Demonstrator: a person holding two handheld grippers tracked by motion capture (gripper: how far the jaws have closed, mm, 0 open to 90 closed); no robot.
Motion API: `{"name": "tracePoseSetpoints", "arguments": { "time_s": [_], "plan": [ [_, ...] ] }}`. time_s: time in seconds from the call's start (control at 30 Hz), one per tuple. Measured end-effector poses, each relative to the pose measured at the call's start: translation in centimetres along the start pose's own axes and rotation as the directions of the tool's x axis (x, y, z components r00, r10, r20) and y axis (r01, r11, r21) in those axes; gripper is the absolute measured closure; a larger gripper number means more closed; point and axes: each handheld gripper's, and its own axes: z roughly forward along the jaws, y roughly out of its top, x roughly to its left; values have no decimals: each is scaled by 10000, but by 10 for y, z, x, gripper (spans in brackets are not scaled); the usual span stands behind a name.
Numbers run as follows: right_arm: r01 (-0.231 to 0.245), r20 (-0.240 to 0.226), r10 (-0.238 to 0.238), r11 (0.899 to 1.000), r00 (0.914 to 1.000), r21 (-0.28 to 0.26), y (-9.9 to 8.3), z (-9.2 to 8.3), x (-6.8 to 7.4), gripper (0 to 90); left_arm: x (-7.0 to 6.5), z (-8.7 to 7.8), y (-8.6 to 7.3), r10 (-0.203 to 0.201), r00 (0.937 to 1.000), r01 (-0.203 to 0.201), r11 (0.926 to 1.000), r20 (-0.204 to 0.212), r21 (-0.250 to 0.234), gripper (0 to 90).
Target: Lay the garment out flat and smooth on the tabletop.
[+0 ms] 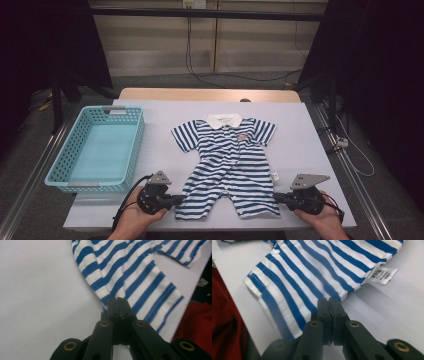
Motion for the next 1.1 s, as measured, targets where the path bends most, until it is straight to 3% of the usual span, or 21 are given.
{"name": "tracePoseSetpoints", "arguments": {
  "time_s": [0.07, 0.1, 0.23, 0.27, 0.3, 0.33, 0.43, 0.5, 0.53, 0.63, 0.73, 0.83, 0.87, 0.9, 1.0, 1.07, 1.1],
  "plan": [
    [-83, -35, 83, 9999, 10000, -126, -1, -2, 2, 851, -2, -4, -4, -118, 9999, 119, 9998, 29, -136, 900],
    [16, -19, -16, 9998, 10000, -215, -1, -3, 3, 831, 0, -6, -4, 54, 10000, -54, 9999, 49, -94, 900],
    [-274, 100, 282, 9968, 9996, -746, 2, -7, -2, 746, 5, -7, -1, -467, 9989, 462, 9980, -96, -430, 878],
    [-340, 174, 355, 9961, 9992, -820, 2, -7, -3, 715, 7, -8, 0, -275, 9996, 271, 9985, -82, -469, 847],
    [-425, 275, 451, 9952, 9986, -878, 3, -7, -5, 693, 6, -8, 0, -535, 9985, 537, 9974, 56, -487, 807],
    [-461, 290, 490, 9947, 9984, -922, 4, -6, -8, 680, 10, -8, 3, -191, 9997, 181, 9979, -158, -616, 798],
    [-565, 408, 613, 9924, 9973, -1094, 9, -1, -15, 596, 15, -7, 10, -239, 9993, 210, 9951, -299, -968, 659],
    [-610, 560, 674, 9921, 9962, -1096, 12, 2, -19, 547, 17, -6, 16, -59, 9974, -26, 9931, -714, -1173, 568],
    [-590, 604, 661, 9918, 9960, -1133, 14, 4, -22, 509, 19, -5, 19, -114, 9974, 26, 9924, -709, -1229, 524],
    [-857, 609, 934, 9893, 9938, -1184, 20, 9, -26, 393, 22, 0, 25, -140, 9961, 19, 9906, -867, -1371, 455],
    [-885, 668, 963, 9899, 9931, -1111, 24, 14, -28, 396, 26, 6, 30, 65, 9931, -228, 9901, -1174, -1385, 363],
    [-945, 786, 1050, 9874, 9914, -1271, 29, 17, -36, 394, 34, 10, 40, -84, 9894, -151, 9870, -1449, -1602, 267],
    [-965, 838, 1078, 9871, 9906, -1280, 31, 17, -39, 397, 35, 11, 42, -231, 9903, -5, 9855, -1368, -1698, 244],
    [-978, 796, 1086, 9869, 9909, -1284, 32, 18, -42, 402, 38, 12, 44, -84, 9916, -136, 9856, -1289, -1688, 214],
    [-981, 800, 1070, 9893, 9910, -1078, 34, 24, -47, 431, 36, 18, 46, -96, 9868, -137, 9897, -1616, -1423, 187],
    [-937, 870, 1018, 9912, 9910, -935, 33, 27, -44, 471, 24, 18, 44, -64, 9888, -134, 9911, -1488, -1322, 188],
    [-745, 767, 820, 9926, 9937, -964, 33, 25, -39, 500, 16, 15, 43, 460, 9894, -644, 9892, -1378, -1319, 210]
  ]
}}
